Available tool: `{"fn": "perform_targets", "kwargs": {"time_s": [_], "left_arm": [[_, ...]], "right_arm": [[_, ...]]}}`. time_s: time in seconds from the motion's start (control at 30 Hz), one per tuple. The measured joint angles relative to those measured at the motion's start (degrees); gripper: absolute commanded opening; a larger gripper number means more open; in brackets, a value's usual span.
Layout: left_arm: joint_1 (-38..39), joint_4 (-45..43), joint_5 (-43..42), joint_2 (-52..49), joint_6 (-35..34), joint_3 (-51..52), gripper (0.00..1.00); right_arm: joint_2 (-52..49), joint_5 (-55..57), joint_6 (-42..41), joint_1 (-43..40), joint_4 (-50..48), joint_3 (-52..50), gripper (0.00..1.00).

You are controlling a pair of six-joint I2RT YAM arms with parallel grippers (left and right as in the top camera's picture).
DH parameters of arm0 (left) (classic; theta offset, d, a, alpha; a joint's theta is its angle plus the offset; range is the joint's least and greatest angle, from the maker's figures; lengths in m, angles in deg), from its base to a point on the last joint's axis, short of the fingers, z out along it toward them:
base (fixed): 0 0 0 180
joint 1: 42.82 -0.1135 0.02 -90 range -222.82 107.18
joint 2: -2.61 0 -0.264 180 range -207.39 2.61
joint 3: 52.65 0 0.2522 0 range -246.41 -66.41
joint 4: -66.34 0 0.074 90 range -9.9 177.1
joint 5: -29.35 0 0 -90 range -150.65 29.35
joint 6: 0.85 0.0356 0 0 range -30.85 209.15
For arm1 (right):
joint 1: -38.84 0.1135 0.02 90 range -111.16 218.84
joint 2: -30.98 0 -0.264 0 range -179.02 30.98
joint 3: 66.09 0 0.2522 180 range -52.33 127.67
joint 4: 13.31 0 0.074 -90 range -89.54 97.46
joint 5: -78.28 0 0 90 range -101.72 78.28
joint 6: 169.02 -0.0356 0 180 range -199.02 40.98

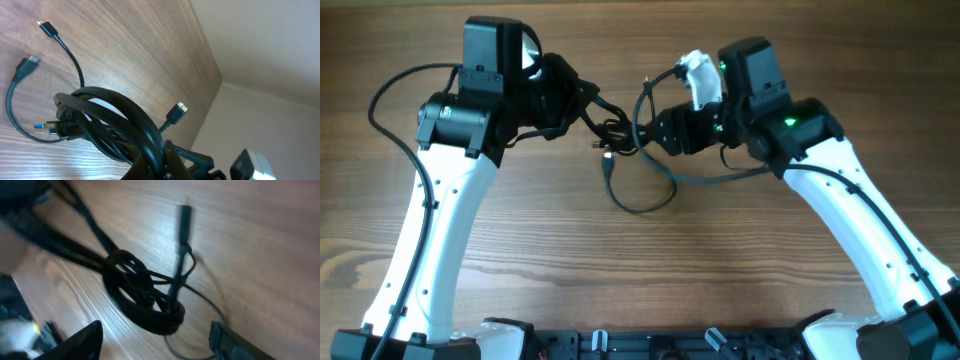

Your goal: Untangle cables

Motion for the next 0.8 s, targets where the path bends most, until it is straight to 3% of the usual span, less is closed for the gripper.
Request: {"fn": "perform_targets", "kwargs": {"time_s": [0.27,0.47,0.6,0.8], "left_arm": [[0.0,1.2,0.0,0.0,-2.2,0.0,0.06],[0.0,1.2,0.0,0.0,-2.3,0.0,0.06],[0.0,1.2,0.0,0.0,-2.4,0.0,0.06],[0.0,1.2,0.0,0.0,-2.4,0.0,0.07]], "right_arm": [[-0.5,1.2,21.9,1.1,-0.2,0.0,0.68],[-2.7,-7.4,36.8,1.2,-0.5,0.0,0.64],[-4.1,-9.4,40.1,2.1,-1.8,0.0,0.60],[-6.8,-10.2,41.1,4.2,-3.3,0.0,0.45]]}}
